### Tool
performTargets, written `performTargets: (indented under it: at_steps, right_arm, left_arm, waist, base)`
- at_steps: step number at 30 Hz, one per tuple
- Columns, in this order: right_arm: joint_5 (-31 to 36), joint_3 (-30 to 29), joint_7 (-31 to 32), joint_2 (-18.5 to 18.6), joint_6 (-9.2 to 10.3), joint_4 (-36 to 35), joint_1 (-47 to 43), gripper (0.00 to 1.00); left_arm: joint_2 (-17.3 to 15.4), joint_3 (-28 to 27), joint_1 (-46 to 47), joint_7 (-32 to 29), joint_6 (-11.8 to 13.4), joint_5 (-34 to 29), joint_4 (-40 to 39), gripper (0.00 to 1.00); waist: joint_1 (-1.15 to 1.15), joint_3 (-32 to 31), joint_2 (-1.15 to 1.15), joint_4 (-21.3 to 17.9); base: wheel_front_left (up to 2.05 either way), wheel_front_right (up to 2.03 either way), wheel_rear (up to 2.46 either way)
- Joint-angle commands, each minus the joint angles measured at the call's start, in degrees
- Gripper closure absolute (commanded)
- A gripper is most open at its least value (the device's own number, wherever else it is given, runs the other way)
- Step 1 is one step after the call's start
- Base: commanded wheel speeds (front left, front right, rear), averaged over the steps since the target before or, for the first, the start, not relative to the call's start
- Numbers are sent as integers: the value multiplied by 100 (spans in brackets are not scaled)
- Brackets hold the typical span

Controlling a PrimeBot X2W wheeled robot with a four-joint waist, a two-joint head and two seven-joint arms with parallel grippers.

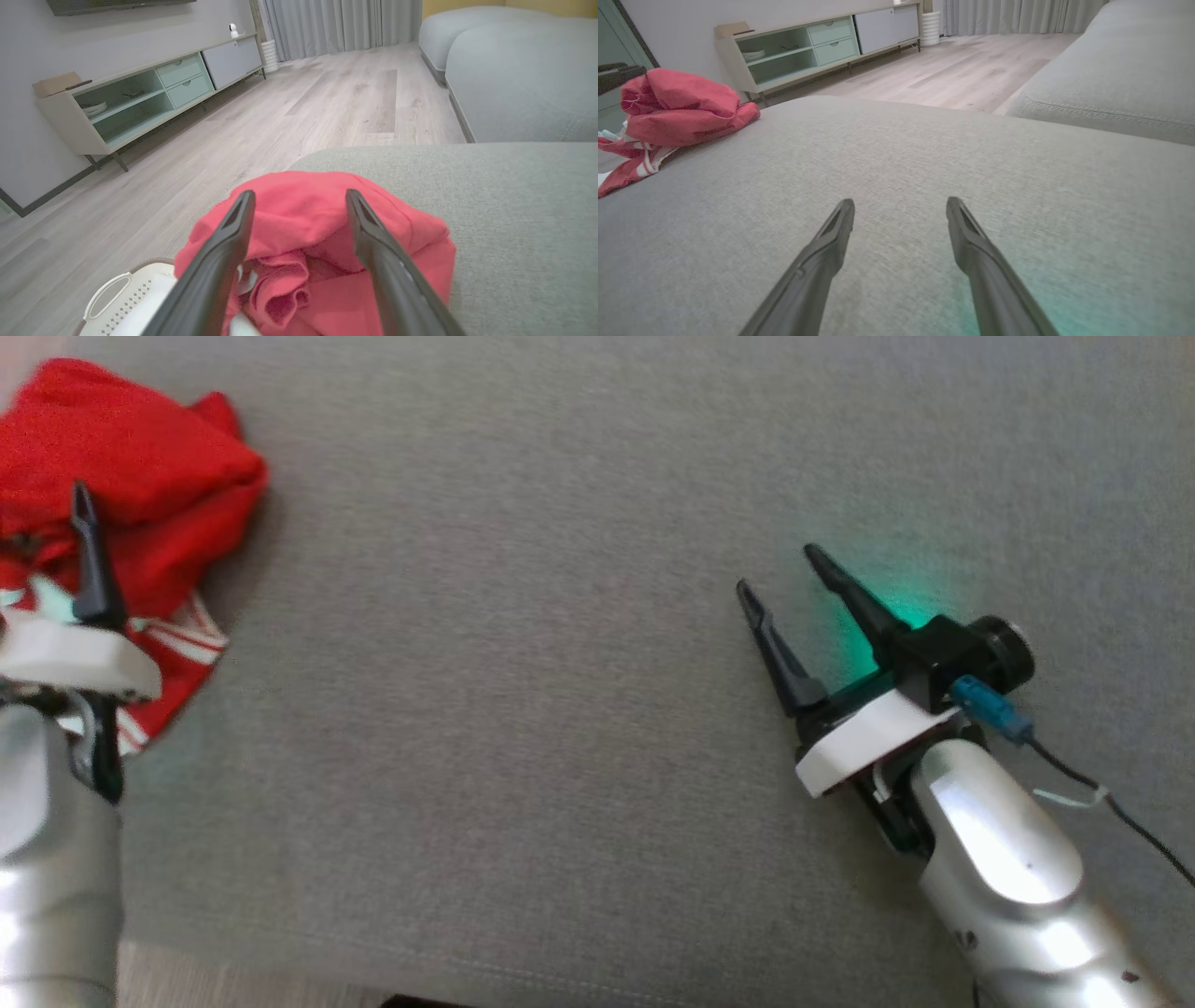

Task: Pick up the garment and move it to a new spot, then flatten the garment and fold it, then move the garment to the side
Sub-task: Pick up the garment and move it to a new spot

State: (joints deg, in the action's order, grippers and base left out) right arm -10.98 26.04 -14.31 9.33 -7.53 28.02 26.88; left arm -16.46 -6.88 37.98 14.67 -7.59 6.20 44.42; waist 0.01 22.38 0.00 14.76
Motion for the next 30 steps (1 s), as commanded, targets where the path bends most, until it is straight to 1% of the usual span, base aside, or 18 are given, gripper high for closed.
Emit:
performTargets:
  at_steps: [1,4,7,10,12,13,14,19,23,27,30]
  right_arm:
    - [50,48,-69,0,4,-203,73,0]
    - [86,9,-69,51,4,-242,61,0]
    - [102,-38,-69,94,4,-271,79,0]
    - [123,-67,-69,126,4,-289,107,0]
    - [125,-95,-69,123,4,-284,108,0]
    - [129,-107,-69,119,4,-280,109,0]
    - [131,-118,-69,110,4,-274,110,0]
    - [95,-194,-69,15,4,-221,57,0]
    - [53,-259,-69,-95,4,-191,-33,0]
    - [14,-327,-69,-238,4,-129,-167,0]
    - [-26,-349,-69,-354,4,-115,-264,0]
  left_arm:
    - [-440,-77,317,-20,14,68,109,0]
    - [-608,-49,611,-42,13,123,545,0]
    - [-760,-41,827,-280,55,125,1051,0]
    - [-806,-82,1009,-571,165,183,1510,0]
    - [-798,-90,1099,-621,205,218,1699,0]
    - [-793,-79,1129,-615,206,225,1765,37]
    - [-791,-49,1151,-541,204,210,1792,100]
    - [-829,93,1302,-117,296,88,1673,100]
    - [-821,212,1444,-15,224,43,1368,100]
    - [-707,469,1606,25,136,-50,722,100]
    - [-570,705,1664,29,78,-84,171,100]
  waist:
    - [-1,275,0,-244]
    - [-1,418,0,-351]
    - [-1,551,0,-444]
    - [-1,650,0,-499]
    - [-1,672,0,-513]
    - [-1,676,0,-522]
    - [-1,669,0,-532]
    - [-1,474,0,-583]
    - [-1,252,0,-653]
    - [-1,-55,0,-831]
    - [-1,-263,0,-1071]
  base:
    - [0,0,0]
    - [0,0,0]
    - [0,0,0]
    - [0,0,0]
    - [0,0,0]
    - [0,0,0]
    - [0,0,0]
    - [0,0,0]
    - [0,0,0]
    - [0,0,0]
    - [0,0,0]
